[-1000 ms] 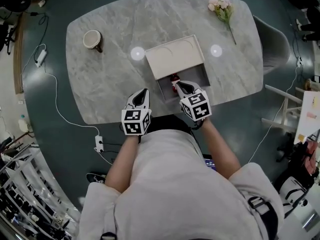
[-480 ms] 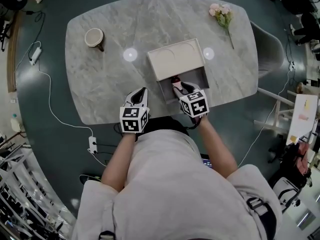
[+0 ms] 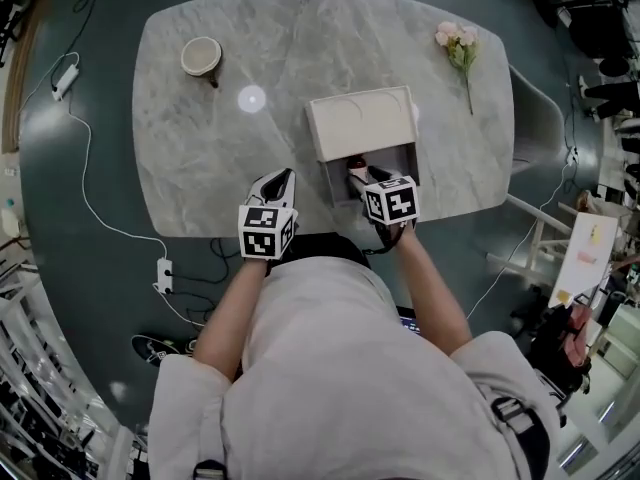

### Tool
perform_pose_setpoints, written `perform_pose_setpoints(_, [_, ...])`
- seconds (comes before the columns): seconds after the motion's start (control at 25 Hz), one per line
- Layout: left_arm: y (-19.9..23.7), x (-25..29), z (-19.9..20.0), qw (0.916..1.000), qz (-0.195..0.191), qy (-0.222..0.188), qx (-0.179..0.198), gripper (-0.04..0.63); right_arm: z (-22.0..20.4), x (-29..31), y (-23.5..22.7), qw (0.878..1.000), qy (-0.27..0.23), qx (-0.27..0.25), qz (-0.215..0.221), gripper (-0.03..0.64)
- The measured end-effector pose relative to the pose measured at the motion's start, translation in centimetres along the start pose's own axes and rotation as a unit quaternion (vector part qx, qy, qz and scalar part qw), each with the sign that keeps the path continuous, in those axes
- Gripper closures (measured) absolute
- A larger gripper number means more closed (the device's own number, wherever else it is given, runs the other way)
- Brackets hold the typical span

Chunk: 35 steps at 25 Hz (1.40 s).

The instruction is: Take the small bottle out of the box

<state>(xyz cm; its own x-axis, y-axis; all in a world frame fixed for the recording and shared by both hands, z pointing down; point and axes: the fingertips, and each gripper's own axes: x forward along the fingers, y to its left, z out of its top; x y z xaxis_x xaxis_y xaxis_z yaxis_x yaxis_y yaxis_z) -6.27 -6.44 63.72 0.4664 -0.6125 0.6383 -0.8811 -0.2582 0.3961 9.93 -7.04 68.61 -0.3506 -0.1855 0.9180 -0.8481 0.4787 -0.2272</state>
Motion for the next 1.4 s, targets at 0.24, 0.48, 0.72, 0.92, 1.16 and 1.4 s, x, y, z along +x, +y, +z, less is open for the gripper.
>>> perform_pose_setpoints(0.24, [1.0,-0.4,-0.5,0.9998,0.01,-0.004,-0.016,0.574,-0.3,1.7,-0.2,0.999,0.033,0.014,0.013,0.387])
perform_pose_setpoints(0.48, [2.9,-1.4,-0.6,0.9988,0.029,-0.015,-0.038,0.574,-0.6,2.9,-0.8,0.997,0.08,0.007,0.004,0.38])
perform_pose_setpoints(0.72, [4.0,-2.2,-1.0,0.998,0.04,-0.013,-0.048,0.574,-1.3,4.1,-0.5,0.994,0.107,-0.005,0.004,0.379])
perform_pose_setpoints(0.92, [4.2,-2.5,-1.1,0.9979,0.042,-0.013,-0.048,0.574,-1.7,4.6,-0.5,0.988,0.135,-0.077,-0.022,0.376])
perform_pose_setpoints(1.16, [3.8,-2.5,-1.4,0.9986,0.037,-0.005,-0.036,0.574,-2.1,4.5,-0.4,0.973,0.155,-0.17,-0.031,0.383])
perform_pose_setpoints(1.4, [2.7,-2.4,-1.5,0.9994,0.028,0.003,-0.022,0.574,-1.9,3.9,0.1,0.931,0.166,-0.323,-0.046,0.383])
